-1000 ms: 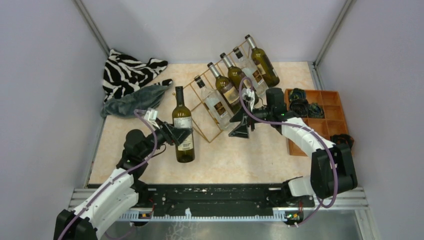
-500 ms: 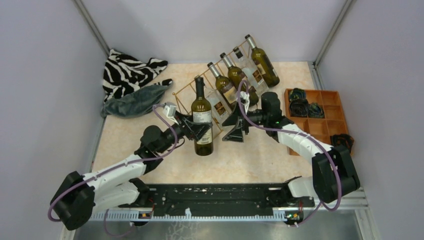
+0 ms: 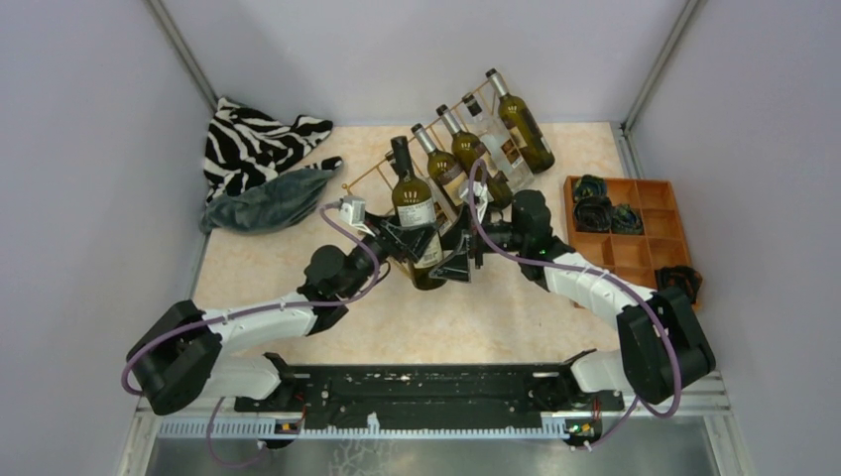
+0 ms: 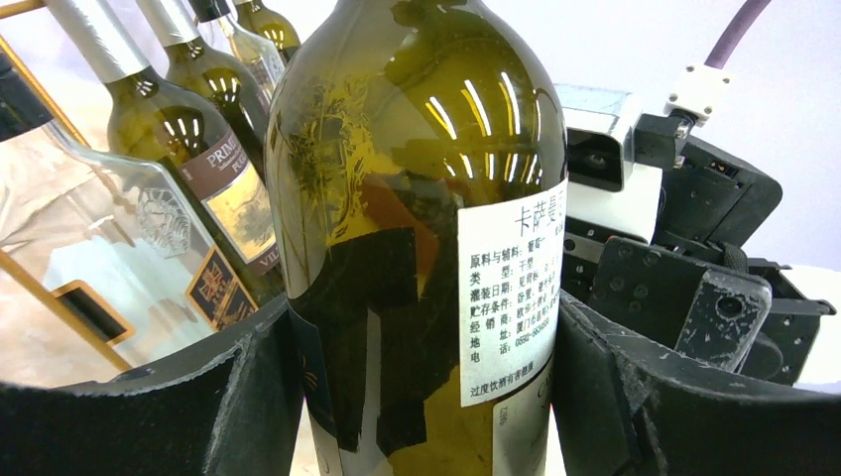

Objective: Put the wine bottle on the wine rack

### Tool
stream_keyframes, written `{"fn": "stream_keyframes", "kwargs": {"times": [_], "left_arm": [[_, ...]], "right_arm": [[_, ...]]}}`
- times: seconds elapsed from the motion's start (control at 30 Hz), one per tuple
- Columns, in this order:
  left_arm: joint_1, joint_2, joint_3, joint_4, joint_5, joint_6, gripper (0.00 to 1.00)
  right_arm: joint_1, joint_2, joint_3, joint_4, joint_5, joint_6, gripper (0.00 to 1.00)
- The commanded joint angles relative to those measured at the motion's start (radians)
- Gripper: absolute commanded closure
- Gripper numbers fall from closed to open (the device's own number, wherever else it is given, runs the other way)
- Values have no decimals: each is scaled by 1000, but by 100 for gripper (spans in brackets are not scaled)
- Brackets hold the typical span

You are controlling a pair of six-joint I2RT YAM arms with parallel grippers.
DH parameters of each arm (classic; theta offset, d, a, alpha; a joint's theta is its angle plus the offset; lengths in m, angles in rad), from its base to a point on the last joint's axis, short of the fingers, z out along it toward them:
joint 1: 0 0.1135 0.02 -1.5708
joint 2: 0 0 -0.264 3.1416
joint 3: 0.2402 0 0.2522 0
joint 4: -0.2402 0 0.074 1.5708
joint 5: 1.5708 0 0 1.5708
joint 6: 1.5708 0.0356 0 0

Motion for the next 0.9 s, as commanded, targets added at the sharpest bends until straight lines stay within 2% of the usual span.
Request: {"fn": "stream_keyframes", "kwargs": {"times": [0.0,0.43,0.6,0.7,0.87], "left_arm": [[-33,26,85,213,-62,2,100],[-99,114,116,303,-109,30,100],[-101,110,117,312,-82,29,100],[-100,113,109,351,-53,31,100],[-100,127,100,415,-3,34,100]], "right_arm": [[20,-18,17,57,41,30,2],[23,-11,20,88,57,83,2],[23,-10,17,103,34,92,3],[23,-10,18,120,11,103,8],[24,-16,16,147,-23,118,7]]}}
